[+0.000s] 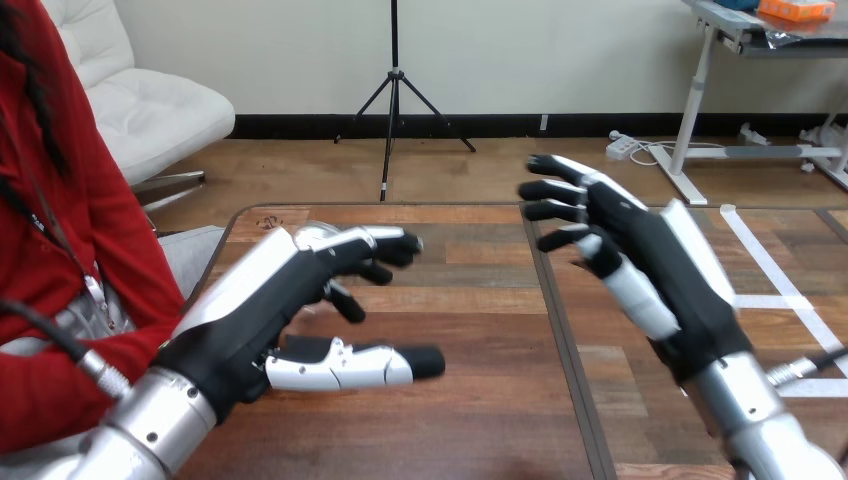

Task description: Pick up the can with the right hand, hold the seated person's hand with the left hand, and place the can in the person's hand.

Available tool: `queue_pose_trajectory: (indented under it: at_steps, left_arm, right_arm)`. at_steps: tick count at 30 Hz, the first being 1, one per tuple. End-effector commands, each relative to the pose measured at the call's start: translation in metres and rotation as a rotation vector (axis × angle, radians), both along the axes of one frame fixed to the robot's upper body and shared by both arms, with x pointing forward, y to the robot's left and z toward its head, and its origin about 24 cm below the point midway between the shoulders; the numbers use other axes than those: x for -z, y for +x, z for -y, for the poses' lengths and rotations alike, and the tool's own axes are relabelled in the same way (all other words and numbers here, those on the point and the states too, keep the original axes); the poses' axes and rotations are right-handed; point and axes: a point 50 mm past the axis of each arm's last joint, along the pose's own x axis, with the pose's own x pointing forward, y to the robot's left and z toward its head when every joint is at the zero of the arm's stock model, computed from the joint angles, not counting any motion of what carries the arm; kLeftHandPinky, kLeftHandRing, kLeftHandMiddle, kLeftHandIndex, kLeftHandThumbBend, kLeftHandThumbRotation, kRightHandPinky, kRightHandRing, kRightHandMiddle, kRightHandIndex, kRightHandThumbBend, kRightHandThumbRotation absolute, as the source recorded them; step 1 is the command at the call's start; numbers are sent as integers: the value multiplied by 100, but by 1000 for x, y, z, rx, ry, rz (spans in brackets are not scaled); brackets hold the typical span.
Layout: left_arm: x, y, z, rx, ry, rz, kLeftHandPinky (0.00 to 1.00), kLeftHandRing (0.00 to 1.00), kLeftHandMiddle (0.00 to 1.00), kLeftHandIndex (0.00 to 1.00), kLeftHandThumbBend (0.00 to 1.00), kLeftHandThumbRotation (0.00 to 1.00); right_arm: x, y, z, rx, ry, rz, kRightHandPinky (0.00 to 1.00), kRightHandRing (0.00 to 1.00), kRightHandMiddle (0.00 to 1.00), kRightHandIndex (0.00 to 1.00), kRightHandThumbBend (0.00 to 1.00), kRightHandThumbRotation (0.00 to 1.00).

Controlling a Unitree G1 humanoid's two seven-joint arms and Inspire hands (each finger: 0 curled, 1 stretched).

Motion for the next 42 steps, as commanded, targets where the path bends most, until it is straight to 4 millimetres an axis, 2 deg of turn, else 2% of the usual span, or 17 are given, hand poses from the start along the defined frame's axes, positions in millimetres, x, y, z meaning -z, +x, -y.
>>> queue_pose_trajectory:
  at_steps: [1, 8, 11, 19, 29, 36, 42]
  left_arm:
    - [-1, -2, 0, -74, -131, 87, 58, 76, 80, 80, 73, 93]
    - [9, -7, 8, -169, -325, 125, 58, 74, 76, 74, 42, 99]
    - [13, -10, 11, -195, -393, 126, 57, 72, 73, 70, 33, 99]
    - [23, -17, 19, -232, -493, 132, 51, 64, 65, 60, 22, 100]
    - [35, -26, 27, -218, -598, 101, 42, 58, 59, 53, 17, 100]
    - [40, -33, 30, -165, -629, 50, 39, 57, 60, 53, 18, 100]
    - [46, -37, 33, -119, -676, 28, 37, 55, 59, 54, 15, 100]
  right_arm:
    - [-12, -7, 5, 15, 53, 77, 66, 78, 80, 85, 92, 100]
    - [-3, -20, 10, 14, 104, 33, 67, 78, 80, 84, 91, 100]
    - [3, -26, 12, 18, 129, 4, 69, 78, 80, 83, 91, 100]
    - [22, -44, 15, 17, 179, -74, 69, 77, 79, 83, 88, 100]
    - [44, -64, 12, 9, 270, -166, 69, 76, 78, 81, 88, 100]
    - [51, -75, 7, 7, 333, -188, 68, 75, 79, 80, 87, 100]
    - [54, -84, 4, 7, 410, -202, 70, 76, 79, 80, 88, 100]
